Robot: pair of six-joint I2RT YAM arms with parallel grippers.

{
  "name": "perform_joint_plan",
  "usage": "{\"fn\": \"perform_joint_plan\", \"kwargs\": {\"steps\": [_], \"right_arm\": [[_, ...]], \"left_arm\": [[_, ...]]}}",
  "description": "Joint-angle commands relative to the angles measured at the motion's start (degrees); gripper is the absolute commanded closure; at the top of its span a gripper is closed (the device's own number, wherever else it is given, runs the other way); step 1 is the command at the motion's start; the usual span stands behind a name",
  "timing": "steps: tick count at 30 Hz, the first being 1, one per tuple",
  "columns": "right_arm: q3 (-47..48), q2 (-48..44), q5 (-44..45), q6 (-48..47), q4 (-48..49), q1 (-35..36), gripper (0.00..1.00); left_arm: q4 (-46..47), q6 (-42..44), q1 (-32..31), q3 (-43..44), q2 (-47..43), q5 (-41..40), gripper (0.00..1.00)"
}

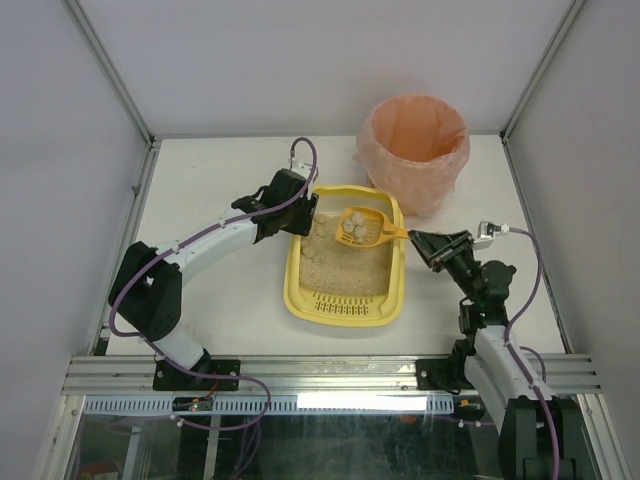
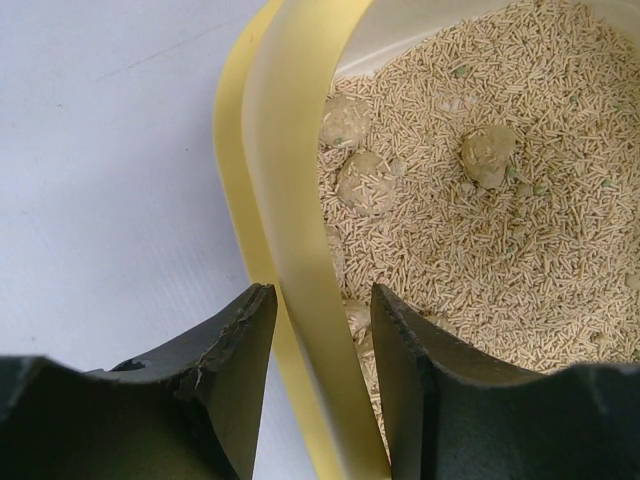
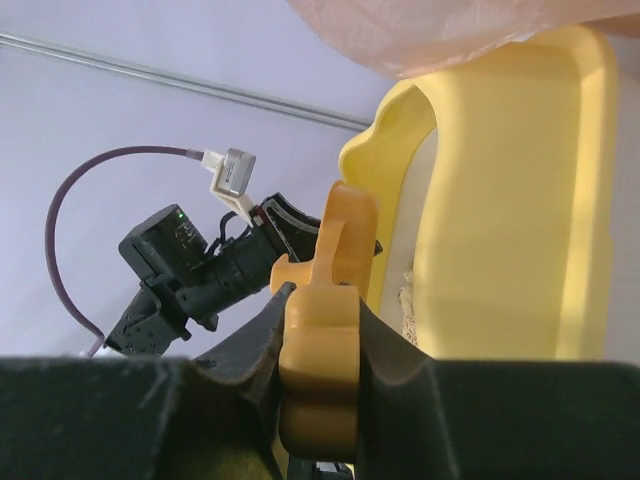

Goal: Clean the litter box

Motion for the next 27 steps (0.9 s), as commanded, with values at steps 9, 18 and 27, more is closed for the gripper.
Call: {"fn": "perform_joint_plan", "kwargs": {"steps": [9,18,27], "right_arm": [[4.71,2.18,-3.70,-4.26,5.60,3.42,1.00],[2.15,-0.19,-2.20,-0.97,6.42,-0.75,1.00],[-0.18,-3.22,-0.92,0.27,5.63,-3.64,1.00]], "left_arm": [[-2.19,1.65,0.85,1.18,0.26,-3.05,0.55],[-2.29,1.55,0.84,1.77,0.69,-2.37,0.54],[-2.36,1.61,0.85,1.70,0.63,-2.66,0.54]]}}
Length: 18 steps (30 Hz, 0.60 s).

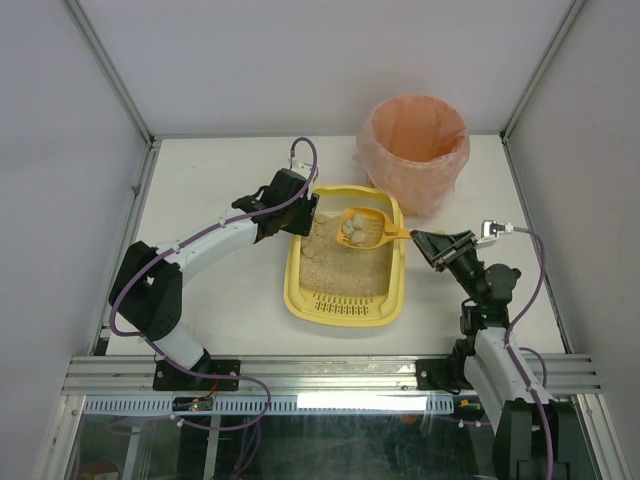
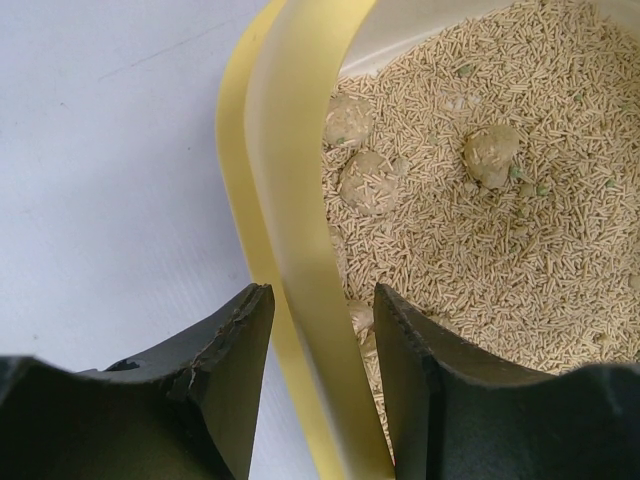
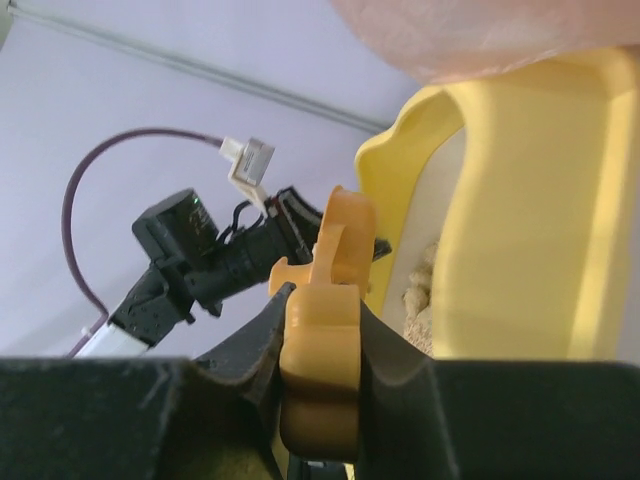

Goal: Clean the litter box

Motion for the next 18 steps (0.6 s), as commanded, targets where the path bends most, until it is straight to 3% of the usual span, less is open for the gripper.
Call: {"fn": "perform_joint_plan", "kwargs": {"steps": [1,3,6,10,14,18], "right_arm": [[2.01,-1.73,-0.96,-0.99,2.48,0.29,1.00],[4.31,0.94,-4.05,-3.77,4.76,2.61,1.00],[-0.19,-3.36,2.53,1.26,0.19,-2.83,1.00],[5.20,2.13,-4.60,-4.70,4.08,3.99,1.00],[-0.28,-1.79,2.59,1.16,0.29,-2.40,1.00],[3.97,3.49,-4.31,-3.07,5.06,2.92,1.00]], "left_arm": [[-2.07,1.67,0.83,1.24,0.46,-2.80,0.54],[-2.03,1.53,0.83,1.21,0.46,-2.71,0.54],[-2.06,1.59,0.87,1.75,0.64,-1.96,0.54],[-2.06,1.58,0.79,1.09,0.47,-2.93,0.54],[-2.18,1.61,0.83,1.69,0.81,-2.28,0.54],[-2.21,1.52,0.83,1.20,0.64,-2.57,0.54]]}}
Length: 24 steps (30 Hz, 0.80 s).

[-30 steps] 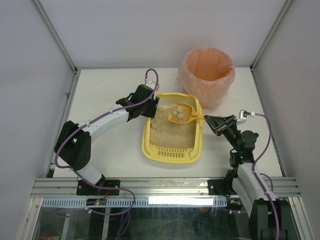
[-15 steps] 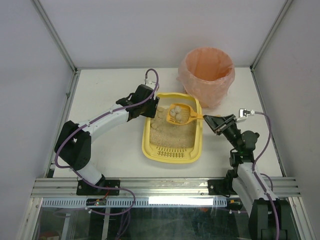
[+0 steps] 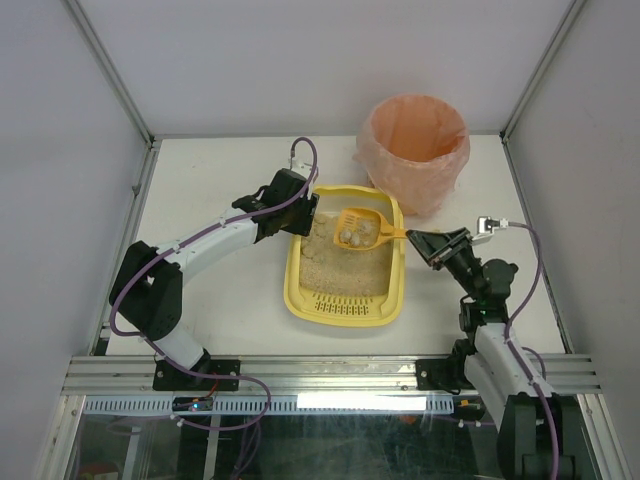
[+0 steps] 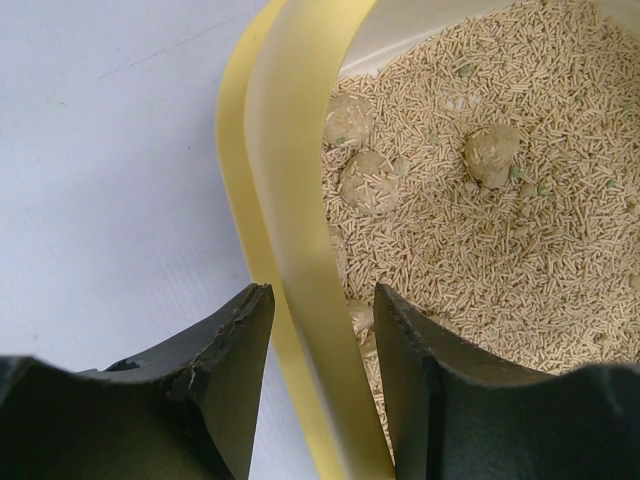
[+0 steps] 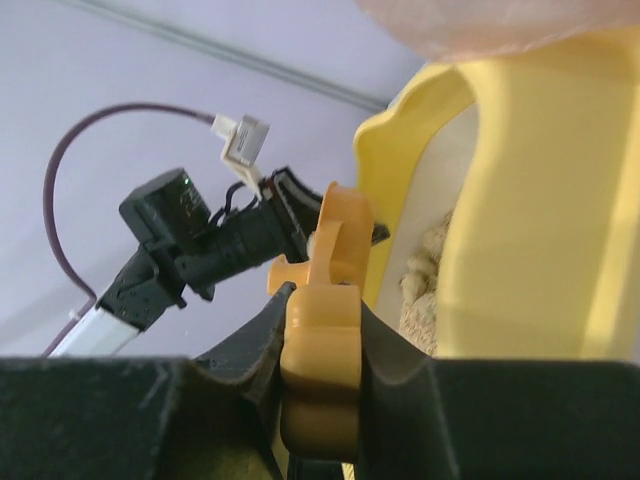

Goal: Clean the litter box

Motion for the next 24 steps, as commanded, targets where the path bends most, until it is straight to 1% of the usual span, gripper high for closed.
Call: {"fn": "perform_joint_plan", "kwargs": {"steps": [1,2,3,4,5,6,7,8,10,11,13,14,16,18,22,24], "right_arm": [[1.64,2.25,-2.46,0.94,6.81,1.16,1.00],[-0.35,0.33,-0.22,3.34,4.50,-1.92,1.00],[-1.55,-1.40,2.24,4.50,2.77,-3.32,1.00],[-0.81,-1.99,1.98,3.30,1.94,-3.24,1.00],[1.35,-1.03,-0.11,0.97,2.03,-1.34,1.00],[2.95,0.88,-2.73,-0.53,3.30,1.00,1.00],[3.20,2.23,-3.87,-0.29,4.99,1.15,1.00],[2.01,2.02,-3.10,1.29,5.72,-0.16,1.00],[-0.73,-0.81,0.34,4.08,2.96,-3.47,1.00],[-0.28,-1.17,0.26,3.50,2.18,-3.19,1.00],[3.03,1.31,-3.53,-0.17,3.15,0.56,1.00],[3.72,2.13,-4.36,0.27,4.04,1.03,1.00],[2.22,1.36,-2.26,2.48,4.53,-0.48,1.00],[2.62,-0.15,-0.94,2.11,1.33,-1.55,1.00],[6.26,-0.05,-0.94,4.52,1.68,-1.53,1.00],[9.48,-0.02,-0.39,5.16,-0.15,-1.55,1.00]], "left_arm": [[-2.17,1.59,0.83,1.61,0.76,-2.20,0.54],[-2.14,1.58,0.83,1.79,0.81,-1.95,0.54],[-2.13,1.53,0.84,1.73,0.87,-2.03,0.54],[-2.13,1.55,0.83,1.44,0.85,-2.35,0.54],[-2.08,1.57,0.83,1.16,0.72,-2.74,0.54],[-2.12,1.58,0.83,1.03,0.63,-2.92,0.54],[-2.12,1.57,0.83,1.18,0.62,-2.67,0.54],[-2.13,1.53,0.83,1.54,0.68,-2.39,0.54],[-2.21,1.53,0.83,1.89,0.94,-2.00,0.54],[-2.29,1.61,0.88,1.71,0.89,-2.17,0.54],[-2.23,1.53,0.89,1.15,0.72,-2.85,0.54],[-2.21,1.57,0.84,1.22,0.72,-2.74,0.54],[-2.26,1.48,0.83,1.73,0.90,-2.20,0.54],[-2.30,1.59,0.83,1.69,0.98,-2.46,0.54],[-2.21,1.57,0.83,1.30,0.83,-2.70,0.54],[-2.30,1.52,0.84,1.73,1.16,-2.44,0.54]]}}
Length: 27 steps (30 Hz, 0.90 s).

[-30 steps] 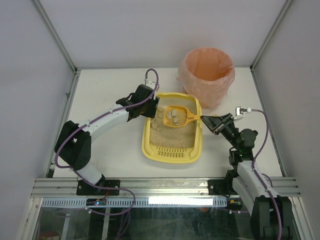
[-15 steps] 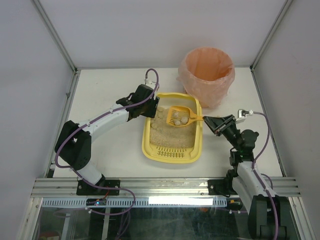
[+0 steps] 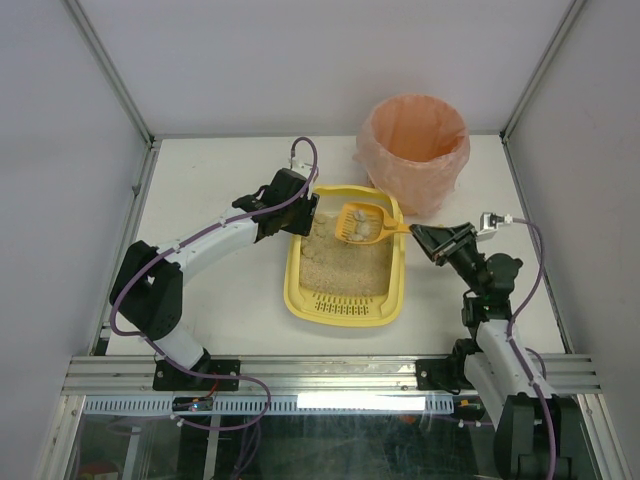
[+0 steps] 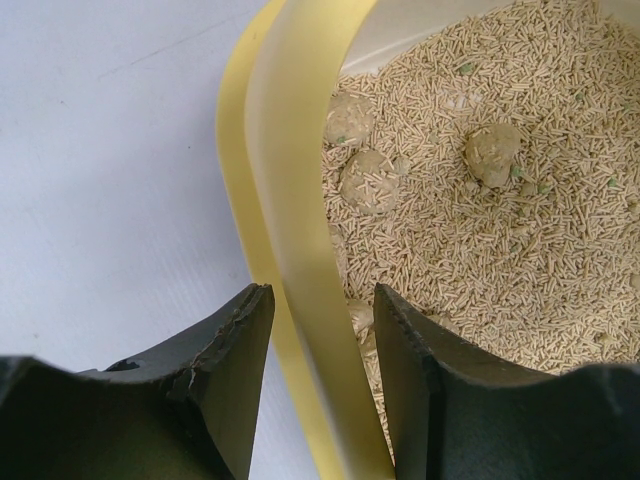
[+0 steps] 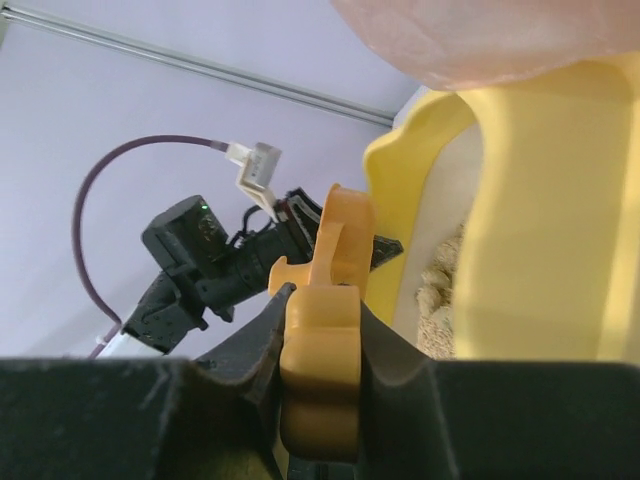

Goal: Clean the litter box

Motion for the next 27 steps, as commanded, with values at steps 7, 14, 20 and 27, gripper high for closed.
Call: {"fn": "perform_joint_plan", "kwargs": {"steps": [7,14,20,27], "right_arm": [[22.56,0.58,8.15,-0.55,-8.22,-0.52,1.00],[37.96,6.40,20.98,-14.49,-19.09,-1.00,1.00],[51.34,14.42,22.90,-34.52,-27.80,-1.26,1.00],[60.88,22.74,26.42,-55.02,-33.84,-0.12,1.00]], "left_arm": [[-1.80,1.21,0.83,1.32,1.18,-1.97,0.52],[-1.80,1.17,0.84,1.14,1.00,-2.13,0.51],[-1.84,1.24,0.37,1.07,0.60,-2.44,0.51],[-1.82,1.26,0.26,1.06,0.11,-2.16,0.51]]}}
